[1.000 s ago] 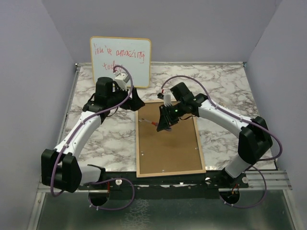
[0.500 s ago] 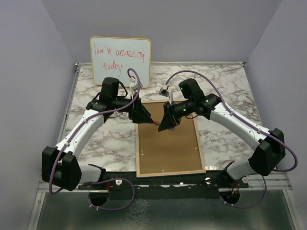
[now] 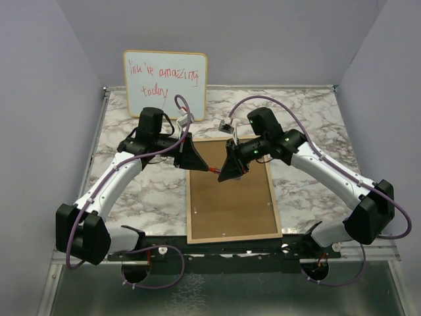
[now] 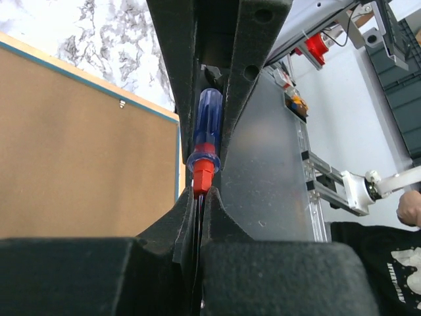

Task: Take the photo out of the frame
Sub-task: Adjust the screwdriver.

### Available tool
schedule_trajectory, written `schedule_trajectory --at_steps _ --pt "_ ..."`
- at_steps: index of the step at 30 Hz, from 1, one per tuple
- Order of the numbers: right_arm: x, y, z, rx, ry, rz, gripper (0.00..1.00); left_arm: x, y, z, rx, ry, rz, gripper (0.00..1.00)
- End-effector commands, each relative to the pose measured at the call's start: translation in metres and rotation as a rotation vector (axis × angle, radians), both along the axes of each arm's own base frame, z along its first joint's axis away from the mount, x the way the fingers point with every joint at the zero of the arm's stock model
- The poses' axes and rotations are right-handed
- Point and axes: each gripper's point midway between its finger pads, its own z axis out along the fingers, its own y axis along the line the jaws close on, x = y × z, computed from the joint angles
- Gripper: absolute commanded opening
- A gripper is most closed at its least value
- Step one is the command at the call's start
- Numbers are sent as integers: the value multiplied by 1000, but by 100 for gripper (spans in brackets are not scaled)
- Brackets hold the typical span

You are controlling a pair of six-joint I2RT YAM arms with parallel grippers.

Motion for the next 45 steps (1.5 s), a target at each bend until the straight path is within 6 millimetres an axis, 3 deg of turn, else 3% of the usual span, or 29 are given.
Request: schedule_trajectory --at_steps 1,4,6,7,9,13,16,19,20,22,31,34,36,38,45 --pt "0 2 18 38 -24 -16 0 -1 0 -1 8 -40 8 0" --pt "3 4 16 39 -14 -45 1 -1 0 2 5 -50 7 0" --pt "10 5 16 26 -12 -92 7 0 1 3 10 -61 18 0" --pt "14 5 15 26 -9 -125 12 0 1 4 9 -65 17 0" --pt "19 6 17 47 -8 -179 36 1 1 3 17 -68 31 0" --pt "27 6 28 135 2 -284 69 2 2 2 31 -73 55 0" --pt "35 2 35 210 15 -362 78 12 2 6 35 -111 119 0" --pt "43 -4 39 292 25 -437 84 21 -4 21 -68 -101 215 0" --pt "44 -6 39 328 34 -460 85 21 -6 36 -141 -62 248 0" --pt "42 -10 45 425 41 -476 86 21 -7 50 -224 -54 279 0" --pt "28 -10 81 665 31 -385 85 15 -15 61 -265 -24 289 0" --pt "23 -10 90 691 13 -350 77 13 -16 62 -270 -21 284 0" --pt "19 -11 94 701 -2 -326 62 13 -16 63 -273 -24 286 0" --pt "18 -11 95 687 0 -324 54 14 -16 65 -278 -28 287 0" --pt "13 -18 91 670 -7 -329 44 16 -17 73 -288 -37 280 0"
